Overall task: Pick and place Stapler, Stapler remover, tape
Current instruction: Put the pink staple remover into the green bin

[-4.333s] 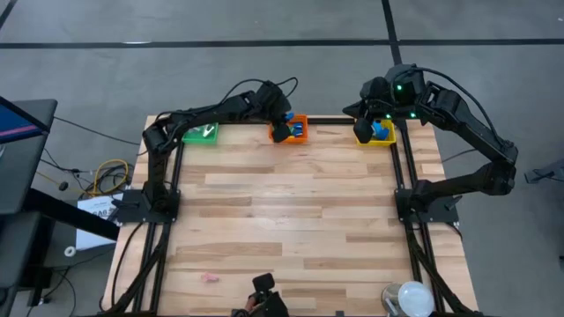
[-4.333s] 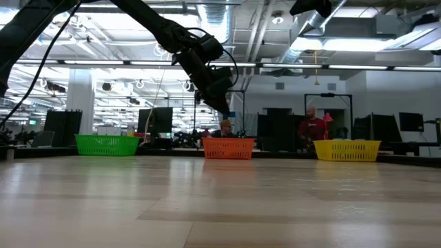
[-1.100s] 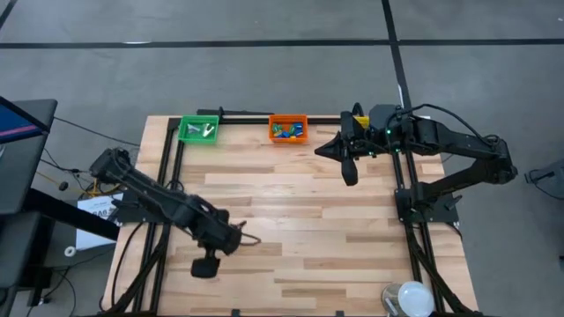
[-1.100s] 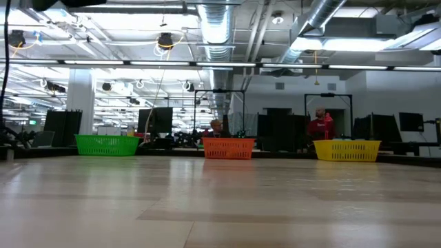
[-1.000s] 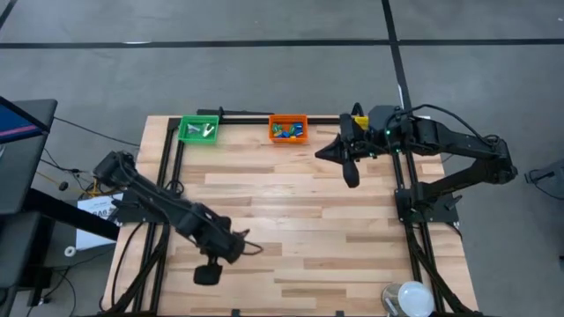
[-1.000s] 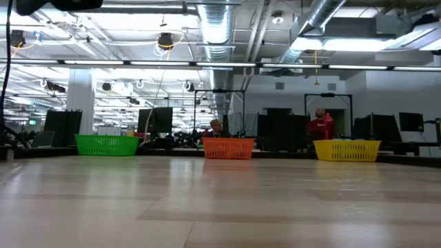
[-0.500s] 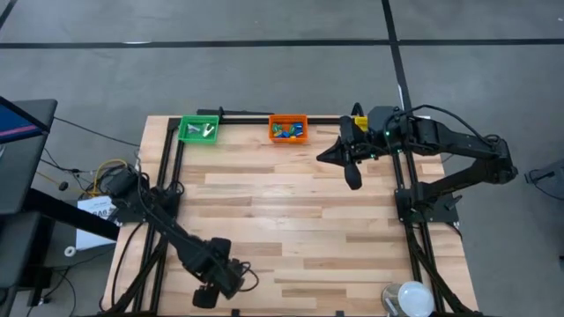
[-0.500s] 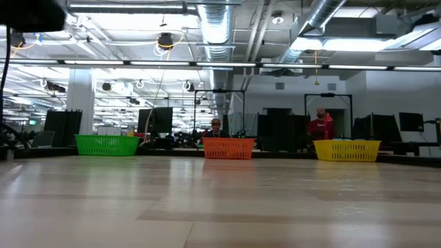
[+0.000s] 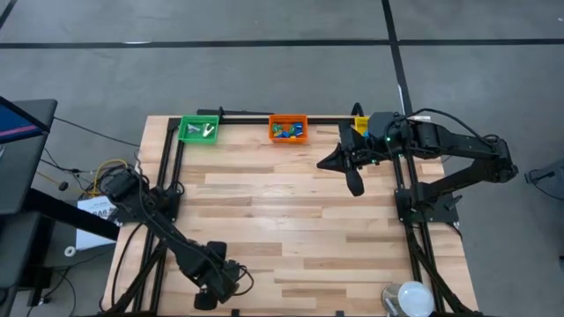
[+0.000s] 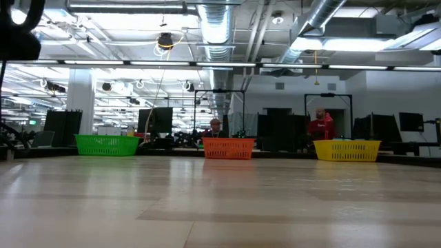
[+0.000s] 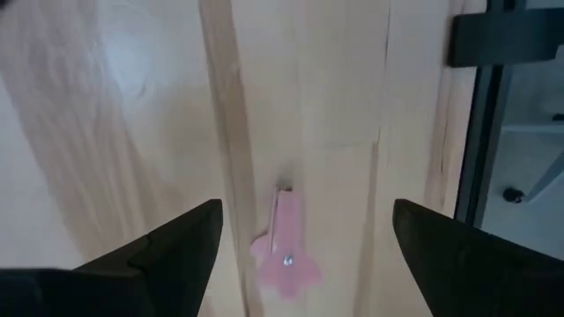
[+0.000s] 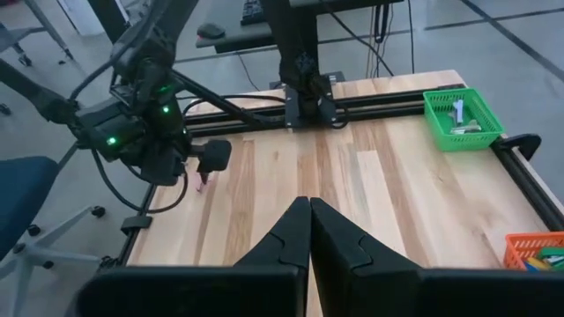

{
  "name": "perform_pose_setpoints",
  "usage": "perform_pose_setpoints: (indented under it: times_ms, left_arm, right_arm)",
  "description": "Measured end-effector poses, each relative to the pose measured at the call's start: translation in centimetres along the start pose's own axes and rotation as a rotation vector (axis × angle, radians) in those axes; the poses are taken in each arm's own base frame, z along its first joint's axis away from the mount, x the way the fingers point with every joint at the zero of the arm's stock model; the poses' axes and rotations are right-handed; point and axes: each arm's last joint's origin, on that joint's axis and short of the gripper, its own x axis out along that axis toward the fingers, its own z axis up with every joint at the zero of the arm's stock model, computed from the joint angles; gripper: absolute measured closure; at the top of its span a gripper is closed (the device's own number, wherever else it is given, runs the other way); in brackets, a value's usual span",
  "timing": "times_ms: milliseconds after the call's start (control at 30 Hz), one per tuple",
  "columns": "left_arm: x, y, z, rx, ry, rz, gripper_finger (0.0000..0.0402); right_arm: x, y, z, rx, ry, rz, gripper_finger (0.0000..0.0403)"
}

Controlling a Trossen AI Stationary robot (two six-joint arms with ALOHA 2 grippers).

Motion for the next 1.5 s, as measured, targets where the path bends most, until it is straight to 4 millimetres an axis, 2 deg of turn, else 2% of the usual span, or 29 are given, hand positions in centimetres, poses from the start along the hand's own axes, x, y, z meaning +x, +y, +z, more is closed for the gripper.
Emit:
perform_pose_setpoints:
  times_ms: [367, 700, 1100, 1500]
  left_arm:
    - [2.5, 1.1, -1.1, -0.005, 0.034, -0.003, 0.0106]
    - [3.7, 1.5, -1.6, -0.005, 0.055, -0.039, 0.0132]
    - [3.9, 1.5, -1.4, -0.002, 0.052, -0.094, 0.0216]
    - [4.3, 1.6, -1.6, 0.006, 0.054, -0.098, 0.0272]
  right_arm:
    - [0.1, 0.0, 0.0, 0.0, 0.002, -0.003, 0.0403]
    - [0.1, 0.0, 0.0, -0.008, 0.003, -0.004, 0.0403]
    - [0.1, 0.0, 0.0, -0.01, 0.003, -0.004, 0.0403]
    - [0.1, 0.0, 0.0, -0.01, 0.004, -0.004, 0.0403]
